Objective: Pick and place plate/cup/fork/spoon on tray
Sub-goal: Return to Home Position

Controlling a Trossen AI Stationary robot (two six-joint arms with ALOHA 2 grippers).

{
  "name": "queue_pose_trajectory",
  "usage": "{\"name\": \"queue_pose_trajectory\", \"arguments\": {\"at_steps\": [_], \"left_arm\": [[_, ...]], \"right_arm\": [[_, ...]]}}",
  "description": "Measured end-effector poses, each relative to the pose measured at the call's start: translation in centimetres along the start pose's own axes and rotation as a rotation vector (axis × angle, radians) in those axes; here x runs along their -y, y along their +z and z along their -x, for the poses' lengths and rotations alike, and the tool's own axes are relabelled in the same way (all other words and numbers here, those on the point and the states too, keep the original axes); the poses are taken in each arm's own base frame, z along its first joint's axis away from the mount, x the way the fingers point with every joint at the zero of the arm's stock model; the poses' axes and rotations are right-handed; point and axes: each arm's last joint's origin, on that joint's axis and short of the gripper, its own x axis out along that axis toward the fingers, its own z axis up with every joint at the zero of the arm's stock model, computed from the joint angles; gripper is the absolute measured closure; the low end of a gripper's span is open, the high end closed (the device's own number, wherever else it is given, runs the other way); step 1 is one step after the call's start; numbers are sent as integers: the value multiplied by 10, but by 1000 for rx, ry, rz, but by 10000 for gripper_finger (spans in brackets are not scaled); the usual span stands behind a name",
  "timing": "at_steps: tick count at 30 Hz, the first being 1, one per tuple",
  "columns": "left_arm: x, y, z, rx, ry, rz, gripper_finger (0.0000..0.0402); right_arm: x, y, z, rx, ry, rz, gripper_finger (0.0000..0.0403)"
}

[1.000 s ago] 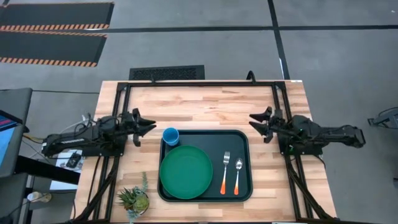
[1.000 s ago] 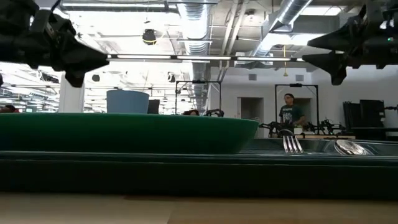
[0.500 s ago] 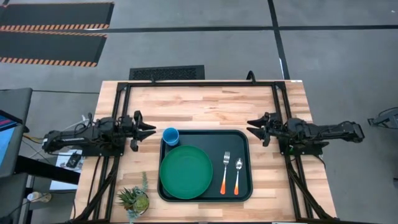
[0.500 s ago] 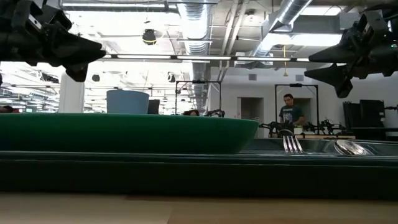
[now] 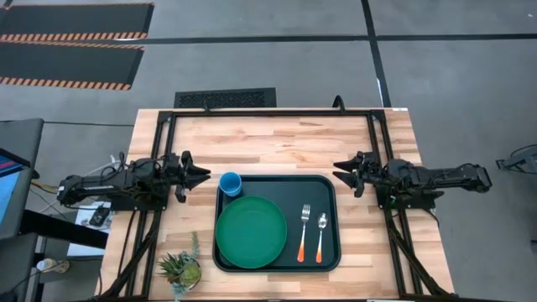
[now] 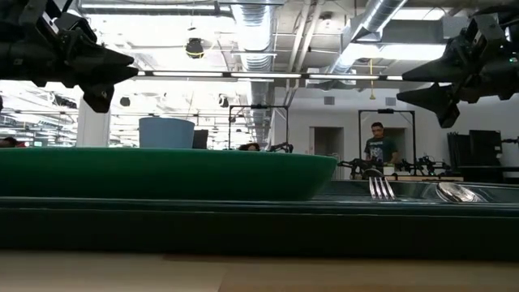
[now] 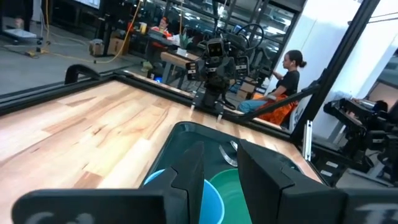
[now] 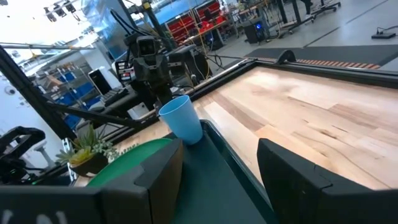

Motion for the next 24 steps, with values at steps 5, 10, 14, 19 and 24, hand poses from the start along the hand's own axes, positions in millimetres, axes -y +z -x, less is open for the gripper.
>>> {"name": "queue_pose_trajectory", "arguments": {"at_steps": [5,10,14,19,24], "left_arm": [[0,0,0,0,0,15,317],[0,0,0,-1,0,7,317],[0,0,0,-1,0,15,317],[0,0,0,-1,0,6,317],[0,0,0,-1,0,15,317]], "right_arm": [[0,0,0,0,0,0,170],[0,0,0,-1,0,0,170],[0,0,0,-1,-1,0,170],[0,0,0,-1,-1,0,170],[0,0,0,-1,-1,0,170]]}}
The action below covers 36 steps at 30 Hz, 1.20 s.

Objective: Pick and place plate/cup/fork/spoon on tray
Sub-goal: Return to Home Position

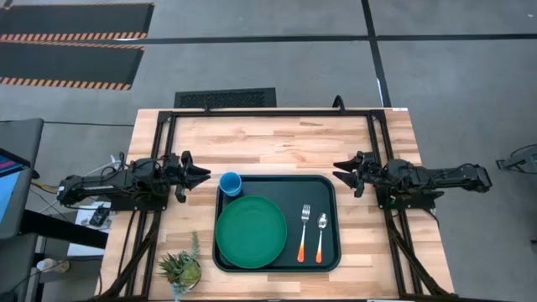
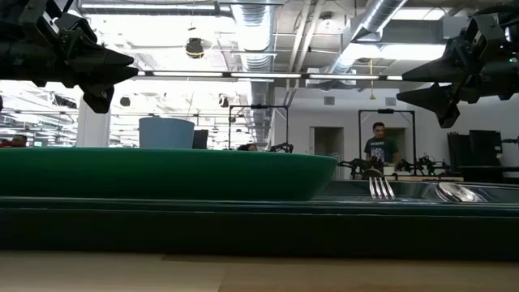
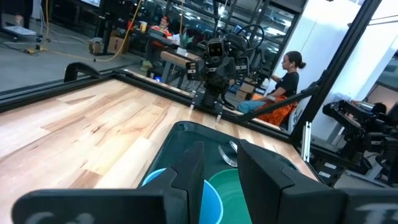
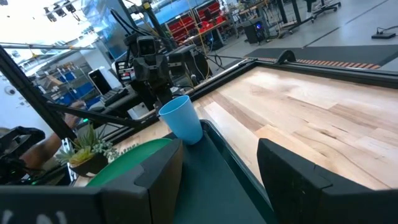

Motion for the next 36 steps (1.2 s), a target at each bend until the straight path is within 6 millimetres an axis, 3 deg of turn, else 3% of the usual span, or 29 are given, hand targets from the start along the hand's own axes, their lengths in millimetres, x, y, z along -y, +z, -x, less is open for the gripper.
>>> {"name": "queue_pose_trajectory", "arguments": {"at_steps": [36], "left_arm": [[0,0,0,-1,0,-4,317]], "right_arm": [[0,0,0,0,0,0,170]]}}
